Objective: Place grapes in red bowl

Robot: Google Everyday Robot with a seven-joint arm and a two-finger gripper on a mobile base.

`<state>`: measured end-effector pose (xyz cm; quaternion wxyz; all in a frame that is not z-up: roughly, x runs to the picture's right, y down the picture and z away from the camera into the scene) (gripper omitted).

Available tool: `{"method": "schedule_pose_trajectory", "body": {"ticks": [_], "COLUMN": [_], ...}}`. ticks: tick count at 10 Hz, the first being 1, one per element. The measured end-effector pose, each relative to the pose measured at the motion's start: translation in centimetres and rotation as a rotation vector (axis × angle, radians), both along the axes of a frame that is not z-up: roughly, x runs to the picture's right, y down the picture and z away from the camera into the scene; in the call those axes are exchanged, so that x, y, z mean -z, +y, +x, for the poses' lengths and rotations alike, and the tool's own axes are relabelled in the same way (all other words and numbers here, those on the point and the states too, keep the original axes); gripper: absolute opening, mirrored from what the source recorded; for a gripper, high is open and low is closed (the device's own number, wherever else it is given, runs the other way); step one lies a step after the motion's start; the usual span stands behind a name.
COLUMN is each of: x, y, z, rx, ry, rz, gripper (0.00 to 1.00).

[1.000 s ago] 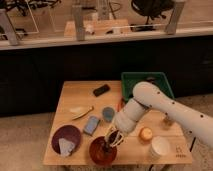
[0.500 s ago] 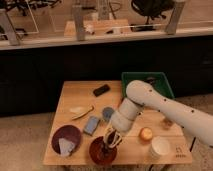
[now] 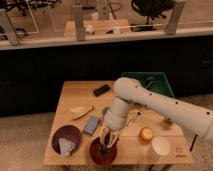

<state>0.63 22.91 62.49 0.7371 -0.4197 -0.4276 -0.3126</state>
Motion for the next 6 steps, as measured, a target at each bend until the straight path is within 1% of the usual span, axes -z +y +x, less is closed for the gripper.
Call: {"method": "schedule_pose_trajectory", "body": {"ticks": [1,2,3,6], "x": [-0.09,-0.37,-0.54,-0.56], "y": [-0.04,-0.31,-0.52,-0.59], "z": [-0.08,-0.29,-0.34,-0.43], "rx": [-0.004,-0.020,-0.040,-0.043], "ry": [0.000,0.003,0.005,0.004], "rz": [0.000,0.005,0.009,0.010], "gripper": [0.70,0.79,0.80,0.80]}}
